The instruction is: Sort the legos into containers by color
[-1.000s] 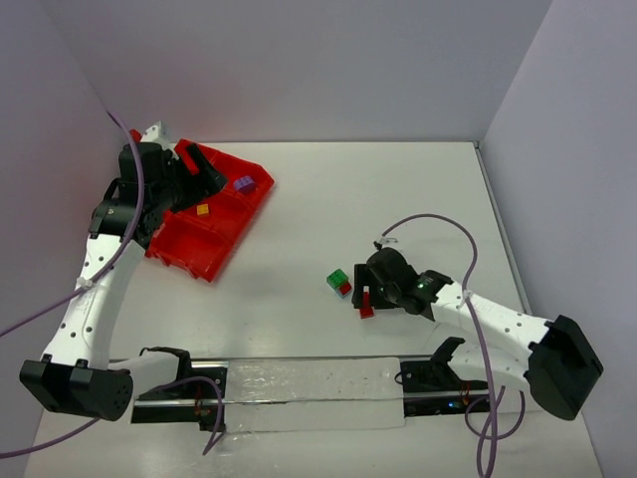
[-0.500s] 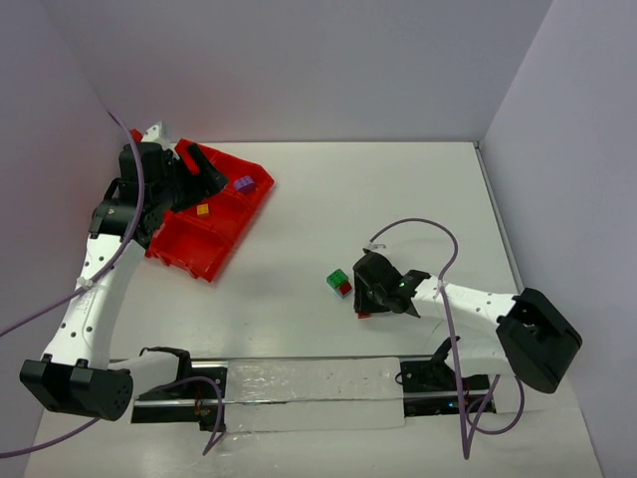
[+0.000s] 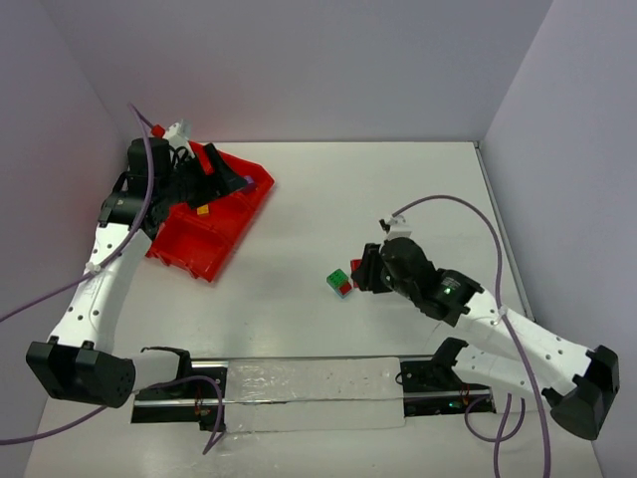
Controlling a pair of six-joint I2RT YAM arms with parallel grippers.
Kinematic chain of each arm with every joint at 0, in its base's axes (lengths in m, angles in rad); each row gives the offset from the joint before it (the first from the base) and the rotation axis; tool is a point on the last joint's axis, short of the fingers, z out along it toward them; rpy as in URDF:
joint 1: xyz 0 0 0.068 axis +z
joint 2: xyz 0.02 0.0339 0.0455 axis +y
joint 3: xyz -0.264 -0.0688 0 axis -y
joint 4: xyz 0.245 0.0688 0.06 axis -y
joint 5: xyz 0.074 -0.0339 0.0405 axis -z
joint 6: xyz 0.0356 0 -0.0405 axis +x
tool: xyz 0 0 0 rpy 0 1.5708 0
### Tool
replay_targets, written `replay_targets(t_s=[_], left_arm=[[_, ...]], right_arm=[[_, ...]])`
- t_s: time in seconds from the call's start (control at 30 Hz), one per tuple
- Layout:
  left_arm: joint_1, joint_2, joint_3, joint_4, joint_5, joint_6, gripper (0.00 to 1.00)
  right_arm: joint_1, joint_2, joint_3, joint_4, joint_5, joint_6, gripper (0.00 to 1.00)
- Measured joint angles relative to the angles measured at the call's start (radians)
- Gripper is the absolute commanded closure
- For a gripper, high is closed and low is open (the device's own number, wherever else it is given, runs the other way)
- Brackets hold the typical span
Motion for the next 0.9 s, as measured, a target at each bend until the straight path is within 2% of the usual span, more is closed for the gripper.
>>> replay_targets(t_s=[0.1, 0.2, 0.4, 0.63, 0.9], left_arm=[[0.0, 0.007, -0.011, 0.037, 0.099, 0.001, 0.11], [-0.012, 0.009, -0.035, 0.109, 0.236, -0.013, 0.11], [-0.125, 0.048, -0.082, 0.209, 0.422, -0.043, 0.18], [-0.229, 0.163, -0.082, 0.21, 0.462, -0.038, 0.2], [-0.261, 0.245, -0.086, 0.225, 0.482, -0.041, 0.2]], right_arm=[[0.0, 0.023, 0.113, 0.035, -0.015, -0.037, 0.93], [0.0, 0.07, 0.151, 0.139, -0.074, -0.076, 0.93], [0.0, 0.184, 0.193, 0.198, -0.141, -0.138, 0.93], [0.0, 0.235, 0.261, 0.215, -0.163, -0.191, 0.92], [0.0, 0.254, 0.288, 0.22, -0.182, -0.22, 0.92]])
